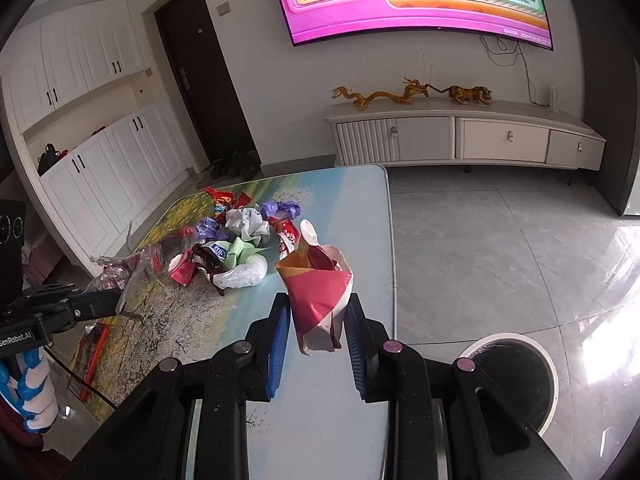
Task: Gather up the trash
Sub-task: 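Lift the clear plastic wrapper with the left tool while the right tool holds the pink wrapper, then carry both wrappers over the trash bin and open both tools, then move both open tools back over the wrapper pile on the table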
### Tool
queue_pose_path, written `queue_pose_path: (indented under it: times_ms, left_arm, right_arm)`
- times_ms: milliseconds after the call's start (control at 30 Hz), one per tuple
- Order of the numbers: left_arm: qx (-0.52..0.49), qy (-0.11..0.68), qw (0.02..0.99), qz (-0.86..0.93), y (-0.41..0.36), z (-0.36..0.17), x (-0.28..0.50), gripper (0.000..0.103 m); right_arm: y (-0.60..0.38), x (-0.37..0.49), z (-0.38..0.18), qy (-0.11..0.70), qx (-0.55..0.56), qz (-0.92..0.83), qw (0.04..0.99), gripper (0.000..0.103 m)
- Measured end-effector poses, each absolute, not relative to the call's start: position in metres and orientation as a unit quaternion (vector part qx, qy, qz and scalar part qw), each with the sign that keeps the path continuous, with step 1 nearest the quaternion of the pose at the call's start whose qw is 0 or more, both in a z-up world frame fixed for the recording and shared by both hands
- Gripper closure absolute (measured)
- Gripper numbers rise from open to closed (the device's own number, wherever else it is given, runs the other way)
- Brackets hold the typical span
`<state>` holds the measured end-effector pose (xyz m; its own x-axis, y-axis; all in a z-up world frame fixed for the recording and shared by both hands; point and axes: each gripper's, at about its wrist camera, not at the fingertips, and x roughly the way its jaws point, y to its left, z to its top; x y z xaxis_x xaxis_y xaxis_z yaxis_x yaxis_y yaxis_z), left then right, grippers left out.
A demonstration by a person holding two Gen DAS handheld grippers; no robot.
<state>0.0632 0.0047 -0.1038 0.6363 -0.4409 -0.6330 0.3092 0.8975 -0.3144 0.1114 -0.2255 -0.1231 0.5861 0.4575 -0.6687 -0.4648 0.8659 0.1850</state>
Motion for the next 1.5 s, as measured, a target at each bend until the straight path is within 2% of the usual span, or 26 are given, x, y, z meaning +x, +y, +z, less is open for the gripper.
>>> queue_pose_path:
  times_ms: [233,400,800,1033,1133,1200,1233,1267,1500]
  left_arm:
    - [-0.051,0.37,0.893,-0.251,-0.053,-0.09,0.086,0.102]
    - [-0.019,0.39,0.875,-0.287,-0.112,-0.1,0.116,0.102]
    - [0.048,0.481,0.807,-0.34,-0.259,-0.181,0.197,0.102]
    - [0.032,0.531,0.771,-0.352,-0.307,-0.233,0.245,0.099]
    - [0.013,0.553,0.751,-0.361,-0.32,-0.251,0.259,0.093]
    - [0.005,0.56,0.746,-0.36,-0.324,-0.26,0.266,0.077]
    - [-0.001,0.562,0.746,-0.357,-0.323,-0.265,0.269,0.065]
    - [-0.009,0.562,0.747,-0.356,-0.321,-0.266,0.271,0.062]
    - [-0.025,0.53,0.781,-0.329,-0.287,-0.243,0.261,0.062]
  right_arm:
    - [-0.284,0.112,-0.116,0.367,0.027,0.199,0.908,0.077]
    - [-0.337,0.12,-0.129,0.381,0.054,0.139,0.913,0.077]
    - [-0.438,0.16,-0.216,0.458,0.138,0.044,0.877,0.077]
    - [-0.47,0.188,-0.27,0.504,0.172,0.0,0.846,0.076]
    - [-0.481,0.19,-0.282,0.512,0.184,-0.017,0.839,0.074]
    - [-0.489,0.188,-0.284,0.512,0.189,-0.024,0.838,0.072]
    - [-0.492,0.187,-0.284,0.511,0.191,-0.028,0.838,0.072]
    - [-0.494,0.186,-0.282,0.51,0.193,-0.031,0.838,0.071]
    - [-0.494,0.175,-0.254,0.484,0.189,-0.036,0.853,0.071]
